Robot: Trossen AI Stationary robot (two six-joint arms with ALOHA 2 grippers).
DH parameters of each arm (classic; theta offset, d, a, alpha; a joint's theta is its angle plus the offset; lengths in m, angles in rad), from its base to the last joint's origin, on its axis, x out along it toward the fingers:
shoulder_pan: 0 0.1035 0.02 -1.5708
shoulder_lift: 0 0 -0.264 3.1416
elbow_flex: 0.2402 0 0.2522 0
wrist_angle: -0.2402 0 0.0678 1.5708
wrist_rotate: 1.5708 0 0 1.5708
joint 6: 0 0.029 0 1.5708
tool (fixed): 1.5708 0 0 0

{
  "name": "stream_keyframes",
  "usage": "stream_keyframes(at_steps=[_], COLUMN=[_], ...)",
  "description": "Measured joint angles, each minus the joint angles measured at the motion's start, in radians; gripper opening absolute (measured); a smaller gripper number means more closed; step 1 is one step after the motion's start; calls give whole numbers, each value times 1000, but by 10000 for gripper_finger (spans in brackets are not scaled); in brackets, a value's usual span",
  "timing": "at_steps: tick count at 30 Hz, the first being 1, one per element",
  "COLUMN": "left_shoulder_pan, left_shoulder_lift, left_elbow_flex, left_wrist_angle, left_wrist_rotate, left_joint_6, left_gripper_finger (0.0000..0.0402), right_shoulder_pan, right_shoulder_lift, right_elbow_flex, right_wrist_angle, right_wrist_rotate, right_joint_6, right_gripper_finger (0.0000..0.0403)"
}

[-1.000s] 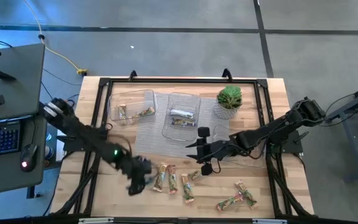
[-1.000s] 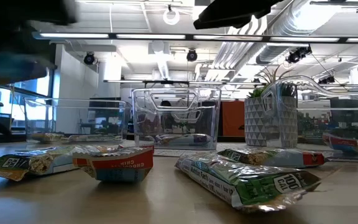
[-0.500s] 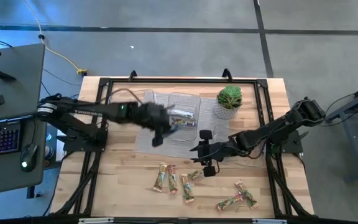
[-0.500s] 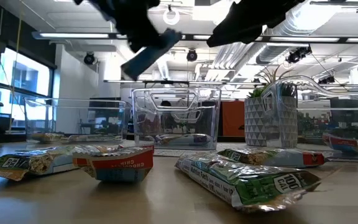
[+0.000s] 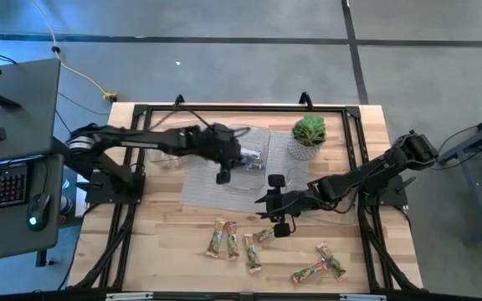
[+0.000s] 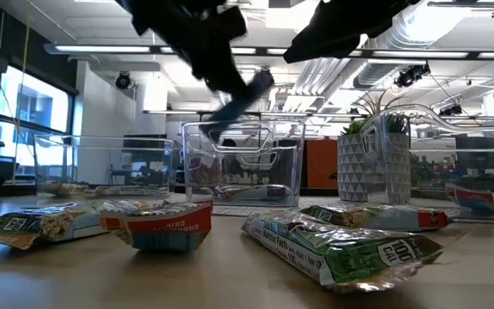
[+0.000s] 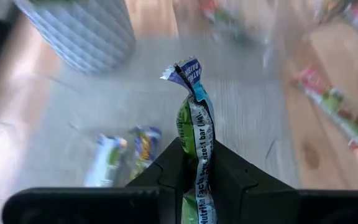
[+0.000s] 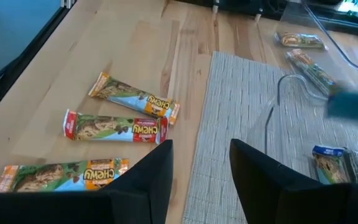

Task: Pick and place Granola Bars by type
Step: Put the blue granola bar into the middle transparent bin

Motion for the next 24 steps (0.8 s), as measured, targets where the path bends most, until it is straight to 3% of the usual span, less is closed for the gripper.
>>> stream_keyframes(at_steps=[11,20,24], left_shoulder_pan=[2,2,2], left_shoulder_lift=[199,225,227], left_elbow_flex=[-1,3,2], left_wrist_angle=[16,48,66], left_wrist_rotate=[-81,-67,-44], left_joint_6=[-36,-43,-34], left_gripper_finger=[51,53,78], right_shoulder_pan=[0,-1,-1], right_shoulder_lift=[3,20,21], right_elbow_flex=[0,0,0], right_wrist_angle=[4,-20,-51], right_wrist_rotate=[-5,-11,-85], right_joint_6=[35,34,35], right_gripper_finger=[142,142,142])
